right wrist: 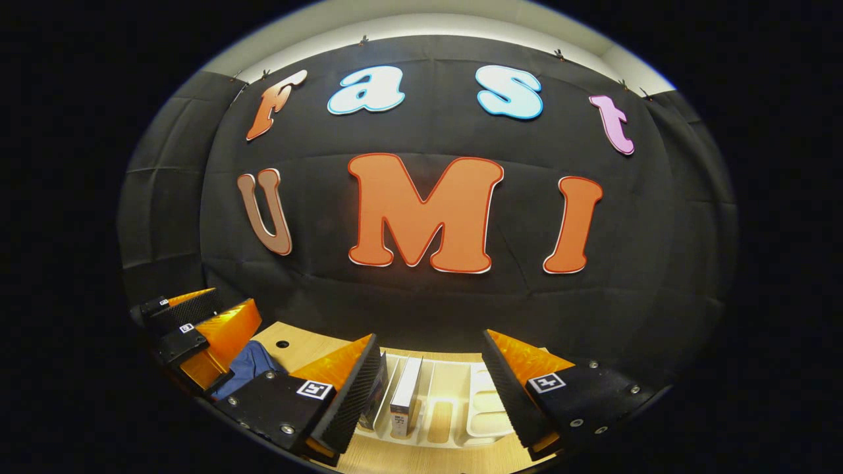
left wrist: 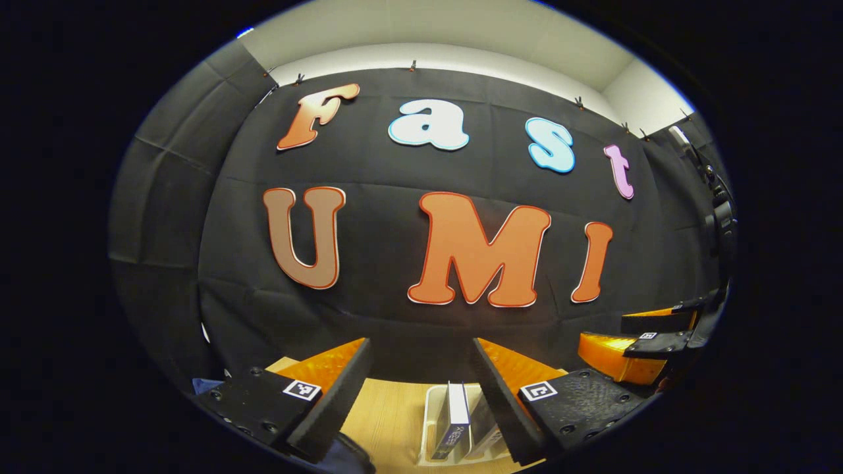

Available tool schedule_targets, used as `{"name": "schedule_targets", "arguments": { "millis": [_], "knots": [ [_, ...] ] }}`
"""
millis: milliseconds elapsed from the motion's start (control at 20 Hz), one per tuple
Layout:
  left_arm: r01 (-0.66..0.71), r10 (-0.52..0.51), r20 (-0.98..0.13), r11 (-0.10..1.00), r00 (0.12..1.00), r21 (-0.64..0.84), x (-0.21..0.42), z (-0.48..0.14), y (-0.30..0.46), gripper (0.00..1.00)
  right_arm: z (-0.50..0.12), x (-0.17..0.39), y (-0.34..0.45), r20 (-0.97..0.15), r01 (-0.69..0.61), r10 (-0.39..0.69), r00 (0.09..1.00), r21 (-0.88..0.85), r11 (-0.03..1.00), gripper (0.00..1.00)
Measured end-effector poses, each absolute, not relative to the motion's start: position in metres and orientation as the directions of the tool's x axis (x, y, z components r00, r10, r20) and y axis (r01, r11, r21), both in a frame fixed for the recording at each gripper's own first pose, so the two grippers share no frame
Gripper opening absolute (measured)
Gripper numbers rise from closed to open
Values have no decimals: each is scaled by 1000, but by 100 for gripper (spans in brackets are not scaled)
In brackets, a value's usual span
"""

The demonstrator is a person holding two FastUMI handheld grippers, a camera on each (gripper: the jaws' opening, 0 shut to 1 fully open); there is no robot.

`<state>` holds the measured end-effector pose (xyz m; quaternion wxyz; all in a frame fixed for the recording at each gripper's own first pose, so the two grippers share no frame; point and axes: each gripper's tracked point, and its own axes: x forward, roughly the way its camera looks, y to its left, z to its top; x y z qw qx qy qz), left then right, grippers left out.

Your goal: Open the schoolbag, grab two books from the bookshelf and put them into the schoolbag.

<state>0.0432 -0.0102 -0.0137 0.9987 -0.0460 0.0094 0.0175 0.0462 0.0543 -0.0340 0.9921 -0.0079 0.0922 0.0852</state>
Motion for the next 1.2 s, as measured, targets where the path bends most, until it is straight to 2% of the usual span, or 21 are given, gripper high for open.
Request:
{"name": "schedule_targets", "arguments": {
  "millis": [100, 250, 400, 500, 700, 800, 950, 1100, 1200],
  "knots": [
    [-40, 37, -26, 989, 999, -139, 54, -20, -10, 94, -36, 50, 60, -185, -196, 188, 965, -26, 980, 92],
    [-46, 32, -104, 990, 994, -135, 71, -39, -13, 94, -32, 55, 50, -133, -184, 168, 977, -119, 976, 92],
    [-22, 12, -77, 991, 997, -130, 86, -26, -25, 94, -33, 57, 47, -148, -195, 178, 973, -109, 975, 92],
    [-10, -7, -100, 987, 995, -160, 87, -32, -35, 93, -28, 62, 37, -134, -168, 151, 980, -128, 977, 92],
    [-15, -14, -133, 977, 991, -215, 94, -44, -38, 93, -46, 63, 40, -221, -188, 171, 960, -58, 981, 92],
    [-30, -3, -147, 974, 989, -224, 96, -51, -31, 93, -50, 67, 29, -211, -162, 147, 966, -56, 985, 92],
    [-75, 57, -92, 975, 994, -208, 94, -43, -10, 94, -61, 68, 24, -202, -145, 137, 970, -25, 989, 92],
    [-96, 97, 3, 991, 995, -90, 84, -18, 3, 94, -59, 69, 23, -169, -143, 136, 976, -31, 989, 92],
    [-96, 98, 23, 993, 995, -65, 81, -12, 1, 94, -55, 72, 22, -147, -136, 132, 980, -14, 991, 92]
  ]
}}
